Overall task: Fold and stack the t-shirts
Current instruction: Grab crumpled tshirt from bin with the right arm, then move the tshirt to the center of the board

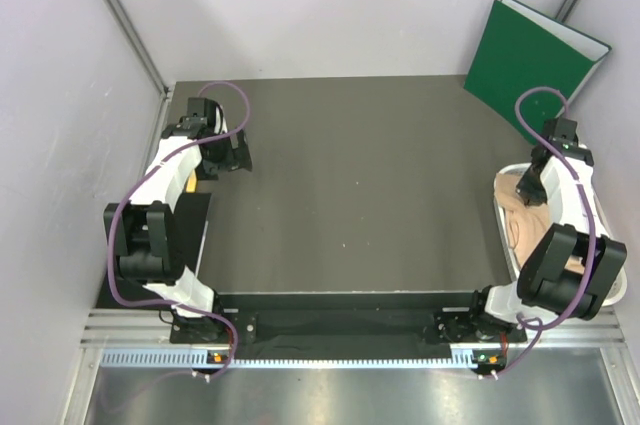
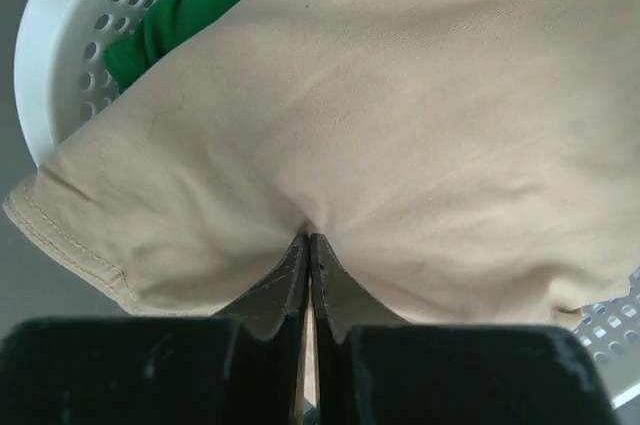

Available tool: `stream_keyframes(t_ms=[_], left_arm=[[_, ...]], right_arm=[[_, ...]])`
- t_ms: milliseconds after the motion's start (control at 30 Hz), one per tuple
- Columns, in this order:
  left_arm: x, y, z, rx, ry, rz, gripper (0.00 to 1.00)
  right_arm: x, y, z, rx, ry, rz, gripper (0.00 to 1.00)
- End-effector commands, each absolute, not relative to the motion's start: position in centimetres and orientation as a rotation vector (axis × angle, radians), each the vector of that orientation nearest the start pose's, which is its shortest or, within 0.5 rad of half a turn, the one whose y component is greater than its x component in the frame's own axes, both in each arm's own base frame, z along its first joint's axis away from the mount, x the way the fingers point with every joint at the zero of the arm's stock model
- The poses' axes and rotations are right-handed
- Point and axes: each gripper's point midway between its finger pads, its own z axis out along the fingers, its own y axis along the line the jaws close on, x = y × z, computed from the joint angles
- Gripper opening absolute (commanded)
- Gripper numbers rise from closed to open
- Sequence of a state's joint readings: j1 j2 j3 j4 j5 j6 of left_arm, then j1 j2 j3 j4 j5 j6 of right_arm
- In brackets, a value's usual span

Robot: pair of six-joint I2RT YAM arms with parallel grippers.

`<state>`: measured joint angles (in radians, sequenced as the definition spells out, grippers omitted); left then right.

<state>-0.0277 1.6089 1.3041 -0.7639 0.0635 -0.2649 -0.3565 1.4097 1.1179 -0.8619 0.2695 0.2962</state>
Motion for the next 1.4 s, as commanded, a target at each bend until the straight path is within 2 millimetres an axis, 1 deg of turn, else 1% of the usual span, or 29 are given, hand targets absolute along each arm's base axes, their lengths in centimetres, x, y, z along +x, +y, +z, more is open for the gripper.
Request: stream_keyframes(t_ms=[0, 33, 100, 133, 200, 233, 333, 500, 567, 600, 633, 700, 733, 767, 800, 833, 900, 933, 1000, 1033, 1067, 1100, 1133, 1167, 1200, 1233, 1300, 1333, 1367], left_arm=[[37.0, -3.2, 13.3, -0.303, 2.603, -0.174, 1.00], [37.0, -3.1, 13.3, -0.306, 2.606, -0.172, 1.00], [36.9, -3.0, 13.3, -0.306, 2.607, -0.163, 1.00], [36.8, -2.9, 13.3, -0.306, 2.607, -0.157, 1.00], [36.8, -2.9, 13.3, -0.307, 2.608, -0.153, 1.00], [36.8, -2.8, 13.2, -0.308, 2.609, -0.150, 1.00], [36.9, -2.9, 13.3, -0.306, 2.607, -0.157, 1.00], [37.1, -3.1, 13.4, -0.309, 2.610, -0.170, 1.00], [37.2, -3.1, 13.5, -0.308, 2.610, -0.165, 1.00], [37.2, -3.1, 13.7, -0.305, 2.604, -0.168, 1.00], [37.3, -3.1, 13.8, -0.307, 2.603, -0.169, 1.00], [37.3, -3.1, 13.8, -0.311, 2.602, -0.168, 1.00], [37.3, -3.1, 13.7, -0.312, 2.602, -0.166, 1.00], [37.3, -3.0, 13.9, -0.316, 2.598, -0.165, 1.00], [37.3, -3.0, 13.9, -0.317, 2.597, -0.166, 1.00], [37.4, -3.0, 14.1, -0.319, 2.589, -0.166, 1.00], [37.6, -2.9, 14.5, -0.321, 2.574, -0.161, 1.00], [37.7, -2.9, 14.8, -0.319, 2.565, -0.158, 1.00], [37.9, -2.7, 15.3, -0.321, 2.551, -0.144, 1.00], [38.0, -2.6, 15.5, -0.321, 2.546, -0.142, 1.00], [38.0, -2.6, 15.8, -0.322, 2.538, -0.138, 1.00], [38.1, -2.5, 15.9, -0.323, 2.535, -0.135, 1.00], [38.1, -2.5, 16.1, -0.322, 2.530, -0.136, 1.00], [38.0, -2.5, 16.3, -0.320, 2.529, -0.135, 1.00], [38.0, -2.5, 16.4, -0.318, 2.527, -0.135, 1.00], [37.9, -2.5, 16.7, -0.315, 2.517, -0.136, 1.00], [37.9, -1.9, 16.9, -0.320, 2.510, -0.097, 1.00], [37.8, -1.8, 17.1, -0.321, 2.504, -0.085, 1.00], [37.7, -1.6, 17.2, -0.316, 2.503, -0.075, 1.00]], right_arm=[[26.8, -13.9, 13.7, 0.968, 2.458, -0.390, 0.00], [26.9, -14.0, 15.0, 0.963, 2.412, -0.391, 0.00], [26.9, -14.3, 16.5, 0.959, 2.357, -0.400, 0.00], [27.0, -14.4, 18.2, 0.952, 2.299, -0.398, 0.00], [27.1, -14.5, 20.1, 0.932, 2.234, -0.387, 0.00], [27.3, -14.4, 21.9, 0.912, 2.177, -0.371, 0.00], [27.8, -13.8, 25.0, 0.849, 2.100, -0.324, 0.00], [28.8, -12.1, 27.5, 0.763, 2.066, -0.236, 0.00], [29.5, -10.9, 29.3, 0.697, 2.036, -0.183, 0.00], [30.0, -10.1, 30.2, 0.661, 2.018, -0.144, 0.00], [30.4, -8.9, 32.0, 0.610, 1.977, -0.109, 0.00], [31.2, -7.4, 34.2, 0.546, 1.936, -0.081, 0.00], [31.9, -5.5, 36.2, 0.474, 1.913, -0.047, 0.00], [32.2, -4.4, 36.9, 0.435, 1.919, -0.039, 0.00], [32.9, -3.7, 38.6, 0.409, 1.895, -0.039, 0.00], [33.3, -0.8, 39.3, 0.326, 1.907, 0.007, 0.00], [34.4, 1.8, 40.8, 0.257, 1.902, 0.046, 0.00], [34.5, 4.7, 41.1, 0.184, 1.910, 0.095, 0.00], [35.8, 7.9, 40.8, 0.114, 1.942, 0.130, 0.00], [35.7, 10.9, 40.4, 0.037, 1.962, 0.175, 0.00], [36.0, 12.6, 39.5, -0.007, 1.987, 0.192, 0.00], [37.0, 14.6, 37.0, -0.061, 2.052, 0.194, 0.00], [36.7, 17.3, 35.7, -0.132, 2.082, 0.224, 0.00], [36.8, 18.9, 34.2, -0.183, 2.115, 0.235, 0.00], [37.1, 21.2, 30.7, -0.255, 2.194, 0.255, 0.00], [36.3, 24.1, 29.5, -0.336, 2.206, 0.293, 0.00], [35.8, 28.5, 26.2, -0.458, 2.269, 0.330, 0.00], [33.9, 31.5, 25.4, -0.567, 2.279, 0.359, 0.00], [32.9, 33.4, 24.9, -0.645, 2.283, 0.364, 0.00]])
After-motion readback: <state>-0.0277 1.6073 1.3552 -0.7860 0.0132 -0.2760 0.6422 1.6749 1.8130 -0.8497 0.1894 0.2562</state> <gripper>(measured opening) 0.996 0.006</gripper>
